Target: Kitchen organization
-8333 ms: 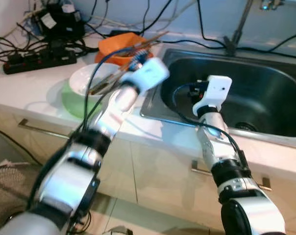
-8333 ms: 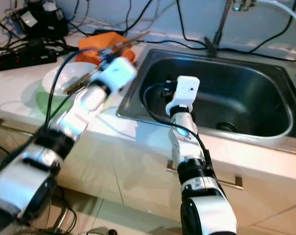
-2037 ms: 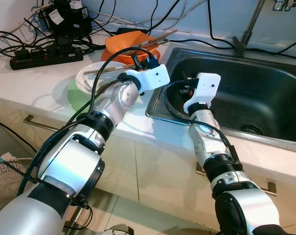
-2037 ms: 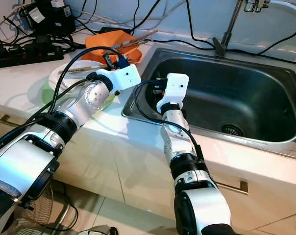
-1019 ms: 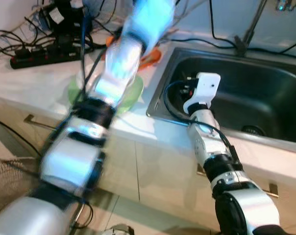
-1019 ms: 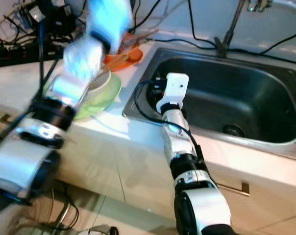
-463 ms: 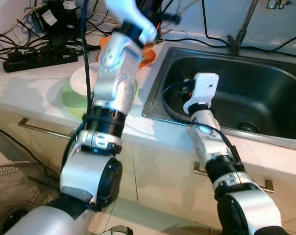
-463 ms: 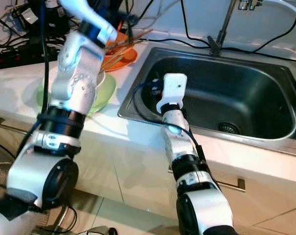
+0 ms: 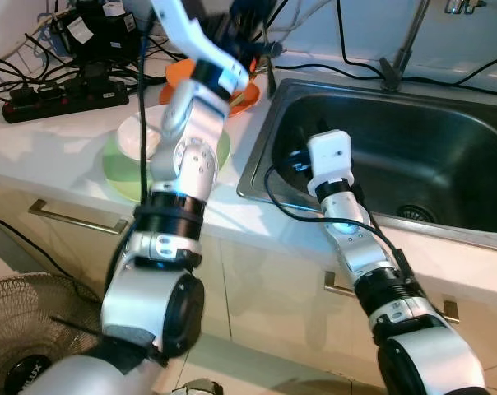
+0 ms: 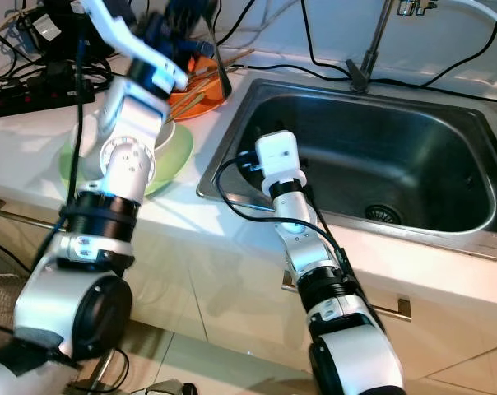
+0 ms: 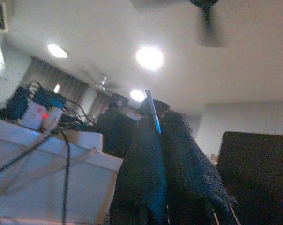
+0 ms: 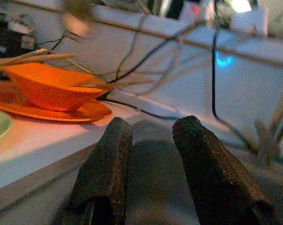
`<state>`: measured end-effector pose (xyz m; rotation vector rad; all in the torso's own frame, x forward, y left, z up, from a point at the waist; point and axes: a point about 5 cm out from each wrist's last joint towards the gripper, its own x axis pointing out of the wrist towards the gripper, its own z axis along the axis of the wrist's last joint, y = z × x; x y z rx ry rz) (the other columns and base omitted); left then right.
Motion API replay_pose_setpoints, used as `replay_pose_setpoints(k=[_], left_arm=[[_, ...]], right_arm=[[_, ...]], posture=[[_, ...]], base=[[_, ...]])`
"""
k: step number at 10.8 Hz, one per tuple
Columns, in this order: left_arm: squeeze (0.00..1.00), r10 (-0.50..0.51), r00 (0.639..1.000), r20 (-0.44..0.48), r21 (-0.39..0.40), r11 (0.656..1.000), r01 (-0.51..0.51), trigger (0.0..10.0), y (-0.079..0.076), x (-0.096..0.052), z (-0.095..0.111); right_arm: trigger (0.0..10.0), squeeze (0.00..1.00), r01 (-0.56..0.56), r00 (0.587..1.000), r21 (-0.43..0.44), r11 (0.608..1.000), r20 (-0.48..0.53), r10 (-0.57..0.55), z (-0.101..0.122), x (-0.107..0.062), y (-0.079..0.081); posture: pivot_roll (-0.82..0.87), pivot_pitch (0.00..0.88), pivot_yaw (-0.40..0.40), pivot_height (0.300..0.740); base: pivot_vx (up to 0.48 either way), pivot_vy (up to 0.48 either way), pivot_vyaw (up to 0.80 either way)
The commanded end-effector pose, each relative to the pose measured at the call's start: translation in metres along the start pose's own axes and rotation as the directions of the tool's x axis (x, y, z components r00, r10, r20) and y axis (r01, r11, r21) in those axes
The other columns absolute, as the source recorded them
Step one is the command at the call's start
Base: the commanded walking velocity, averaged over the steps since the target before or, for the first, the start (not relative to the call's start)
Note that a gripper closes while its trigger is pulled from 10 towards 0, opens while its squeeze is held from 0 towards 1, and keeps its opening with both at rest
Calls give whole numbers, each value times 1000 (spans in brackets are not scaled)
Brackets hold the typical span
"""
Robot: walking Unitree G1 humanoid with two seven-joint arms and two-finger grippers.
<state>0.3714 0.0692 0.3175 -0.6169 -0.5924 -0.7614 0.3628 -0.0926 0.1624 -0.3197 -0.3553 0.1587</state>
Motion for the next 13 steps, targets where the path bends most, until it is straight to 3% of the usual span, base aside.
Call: replay_pose_setpoints(k=[1,3,7,8,10,12,13], left_arm=[[0,-29,1000,9,-16,999,30,10000,-3,1,3],[0,-40,999,-38,-28,999,39,10000,-5,-4,-6],[0,-6,999,-31,-222,975,-1,10000,-2,-15,-17],[0,-2,999,-34,-240,971,-7,10000,-1,-17,-19],[0,-16,998,-56,-209,978,4,10000,-3,-17,-20],[0,-43,995,-88,-70,997,37,10000,-7,-14,-18],[0,-39,997,-73,-82,996,33,10000,-8,-13,-18]], right_arm=[[10000,0,-7,1000,-14,1000,28,8,4,-1,3],[10000,0,9,1000,-10,1000,28,-9,4,-2,3],[10000,0,31,999,18,999,30,-31,7,-1,3],[10000,0,25,999,22,999,32,-26,7,-1,4],[10000,0,11,1000,22,1000,29,-11,7,-2,6],[10000,0,21,1000,18,1000,15,-21,4,-4,3],[10000,0,4,1000,22,1000,20,-5,5,-4,6]], posture=[[16,0,42,740],[15,0,43,740],[10,0,48,740],[9,0,48,740],[8,0,48,740],[10,0,49,740],[8,0,49,740]], base=[[0,0,0],[0,0,0],[0,0,0],[0,0,0],[0,0,0],[0,0,0],[0,0,0]])
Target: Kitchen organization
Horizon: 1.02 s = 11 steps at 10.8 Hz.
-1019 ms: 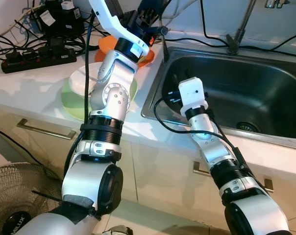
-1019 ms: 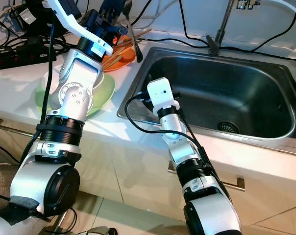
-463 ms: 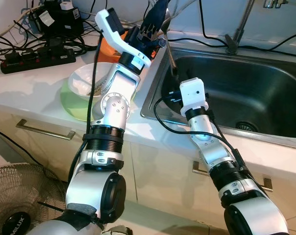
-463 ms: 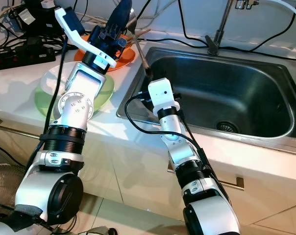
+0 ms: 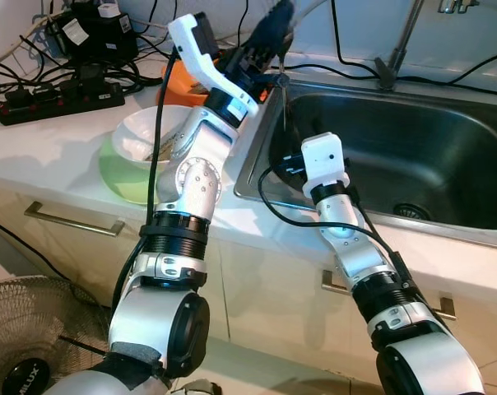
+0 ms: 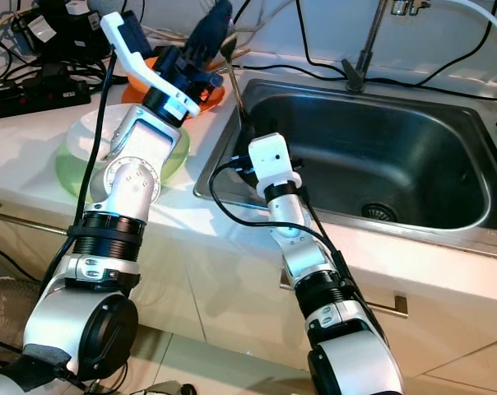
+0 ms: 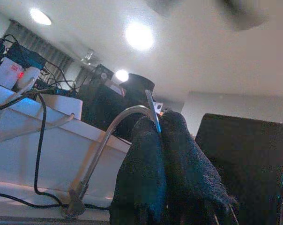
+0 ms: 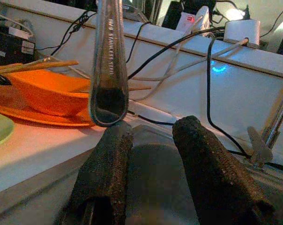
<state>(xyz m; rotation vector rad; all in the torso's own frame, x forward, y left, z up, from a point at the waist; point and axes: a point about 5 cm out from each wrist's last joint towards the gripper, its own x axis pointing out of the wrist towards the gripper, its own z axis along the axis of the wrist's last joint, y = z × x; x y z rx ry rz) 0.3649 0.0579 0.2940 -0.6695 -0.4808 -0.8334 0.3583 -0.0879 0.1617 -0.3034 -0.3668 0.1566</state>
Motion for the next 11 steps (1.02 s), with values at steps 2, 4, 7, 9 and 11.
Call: replay_pose_setpoints(k=[2,4,7,9,11], left_arm=[[0,-32,999,27,-29,999,33,10000,-7,5,0],[0,-59,998,35,-4,998,59,10000,-11,8,0],[0,-92,996,6,-1,996,92,10000,-17,10,-6],[0,-83,996,-19,-2,997,83,10000,-14,6,-12],[0,-79,996,-27,-1,997,79,10000,-14,5,-14]], right_arm=[[10000,0,-31,999,15,999,14,31,4,-1,6],[10000,0,-49,999,16,999,13,49,4,-2,8],[10000,0,-55,998,18,998,15,55,4,-2,9],[10000,0,-28,1000,16,999,12,28,5,0,3],[10000,0,0,1000,20,1000,3,0,4,1,0]], posture=[[3,0,48,740],[2,0,47,740],[0,3,47,740],[0,10,47,740],[1,12,46,740]], base=[[0,0,0],[0,0,0],[0,0,0],[0,0,0],[0,0,0]])
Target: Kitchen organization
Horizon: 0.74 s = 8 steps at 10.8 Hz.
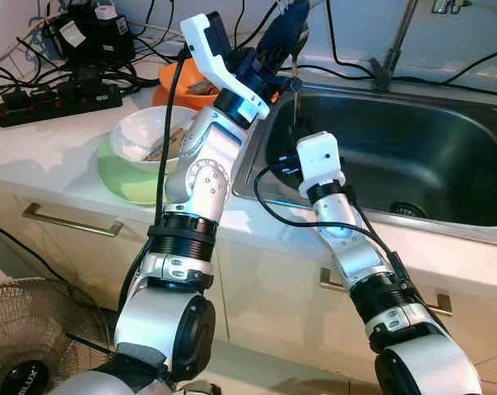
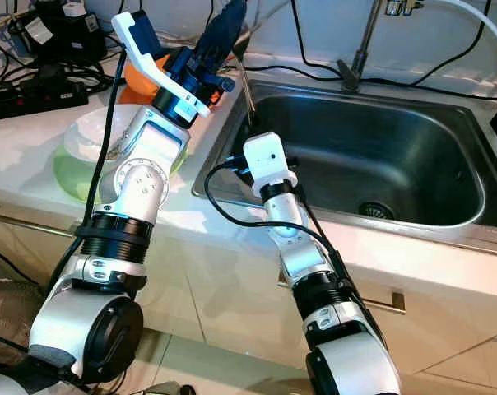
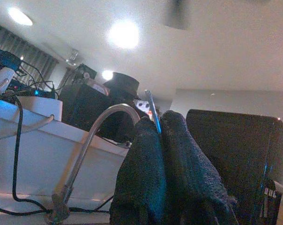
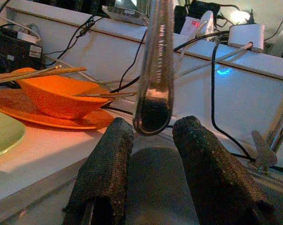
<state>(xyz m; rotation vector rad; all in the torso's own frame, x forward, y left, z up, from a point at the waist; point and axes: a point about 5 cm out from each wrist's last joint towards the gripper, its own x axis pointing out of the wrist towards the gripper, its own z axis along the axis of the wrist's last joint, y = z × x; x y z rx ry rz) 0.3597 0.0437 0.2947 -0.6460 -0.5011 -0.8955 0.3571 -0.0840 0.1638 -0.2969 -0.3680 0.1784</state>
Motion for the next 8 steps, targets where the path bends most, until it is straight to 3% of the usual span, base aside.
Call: replay_pose_setpoints(k=[1,5,8], left_arm=[[0,-12,1000,-23,-8,1000,12,10000,-3,-1,-6],[0,-14,999,-52,-20,1000,12,10000,-3,-4,-12],[0,-12,997,-78,-35,999,9,10000,-3,-6,-19]], right_arm=[[10000,0,31,1000,11,999,-4,-31,1,2,-6],[10000,0,64,998,86,994,8,-65,9,7,-12],[10000,0,22,999,116,993,37,-27,14,6,-5]], posture=[[2,11,46,740],[1,16,47,740],[3,21,48,740]], base=[[0,0,0],[0,0,0],[0,0,0]])
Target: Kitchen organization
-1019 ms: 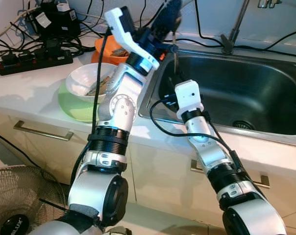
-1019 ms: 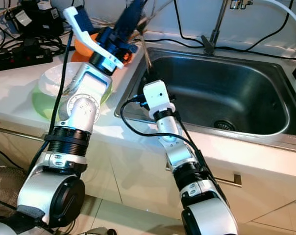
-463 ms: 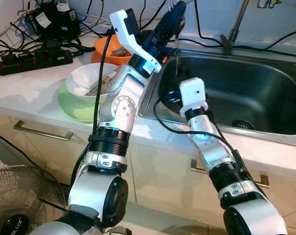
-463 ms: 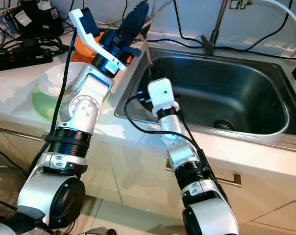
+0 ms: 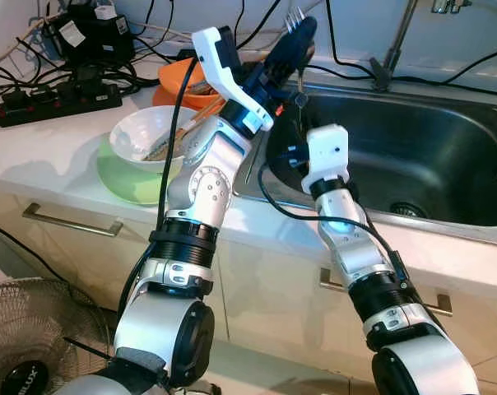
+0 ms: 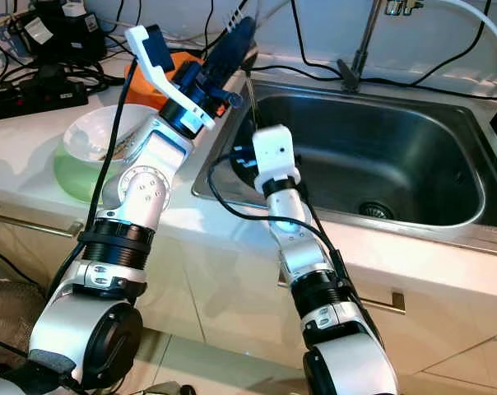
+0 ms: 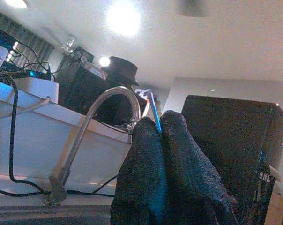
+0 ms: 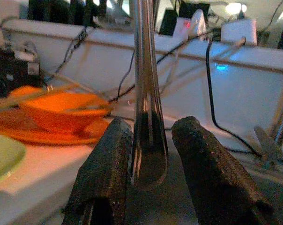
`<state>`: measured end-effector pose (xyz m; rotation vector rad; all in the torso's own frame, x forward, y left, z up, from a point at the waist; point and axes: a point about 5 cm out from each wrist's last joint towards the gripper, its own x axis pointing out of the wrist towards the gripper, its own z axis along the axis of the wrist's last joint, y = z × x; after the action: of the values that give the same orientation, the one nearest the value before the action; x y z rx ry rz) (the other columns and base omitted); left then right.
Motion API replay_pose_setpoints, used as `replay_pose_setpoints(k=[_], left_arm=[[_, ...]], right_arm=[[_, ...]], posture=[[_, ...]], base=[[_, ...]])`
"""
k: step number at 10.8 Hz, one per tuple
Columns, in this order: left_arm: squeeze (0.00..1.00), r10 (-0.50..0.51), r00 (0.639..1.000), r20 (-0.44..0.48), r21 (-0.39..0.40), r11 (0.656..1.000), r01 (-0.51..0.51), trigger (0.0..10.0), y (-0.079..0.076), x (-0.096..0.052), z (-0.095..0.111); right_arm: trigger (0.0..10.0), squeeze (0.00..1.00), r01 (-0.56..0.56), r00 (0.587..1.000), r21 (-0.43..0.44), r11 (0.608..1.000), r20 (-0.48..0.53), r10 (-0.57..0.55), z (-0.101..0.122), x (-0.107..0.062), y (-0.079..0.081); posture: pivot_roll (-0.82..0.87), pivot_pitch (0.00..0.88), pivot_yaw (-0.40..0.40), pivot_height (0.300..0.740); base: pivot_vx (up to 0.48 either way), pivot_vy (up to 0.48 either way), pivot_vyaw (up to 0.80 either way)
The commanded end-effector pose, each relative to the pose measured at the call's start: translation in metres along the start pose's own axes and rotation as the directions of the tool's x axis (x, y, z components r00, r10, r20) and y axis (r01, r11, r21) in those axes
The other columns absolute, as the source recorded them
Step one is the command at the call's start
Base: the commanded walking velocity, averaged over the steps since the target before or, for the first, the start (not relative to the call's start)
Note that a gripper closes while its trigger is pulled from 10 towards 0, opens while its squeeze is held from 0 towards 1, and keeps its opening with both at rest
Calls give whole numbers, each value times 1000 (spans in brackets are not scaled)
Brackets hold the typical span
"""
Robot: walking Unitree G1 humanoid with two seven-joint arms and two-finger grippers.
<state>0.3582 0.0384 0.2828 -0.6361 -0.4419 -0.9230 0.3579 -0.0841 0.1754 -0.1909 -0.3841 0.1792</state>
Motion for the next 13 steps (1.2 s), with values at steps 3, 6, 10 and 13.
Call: replay_pose_setpoints(k=[3,6,10,13], left_arm=[[0,2,1000,-29,-16,1000,-2,10000,-2,-1,-9],[0,5,1000,-26,-17,1000,-6,10000,-1,-1,-8],[0,7,1000,-26,-36,999,-8,10000,-1,-1,-8],[0,5,1000,-29,-46,999,-6,10000,-1,-1,-9]], right_arm=[[10000,0,-6,1000,4,1000,28,6,7,2,-1],[0,0,-20,999,-8,1000,28,20,6,0,1],[0,0,-20,1000,-7,1000,24,20,5,0,2],[0,0,-16,1000,-7,1000,20,16,4,0,2]], posture=[[3,26,44,740],[5,25,44,740],[7,26,45,740],[9,26,46,740]], base=[[0,0,0],[0,0,0],[0,0,0],[0,0,0]])
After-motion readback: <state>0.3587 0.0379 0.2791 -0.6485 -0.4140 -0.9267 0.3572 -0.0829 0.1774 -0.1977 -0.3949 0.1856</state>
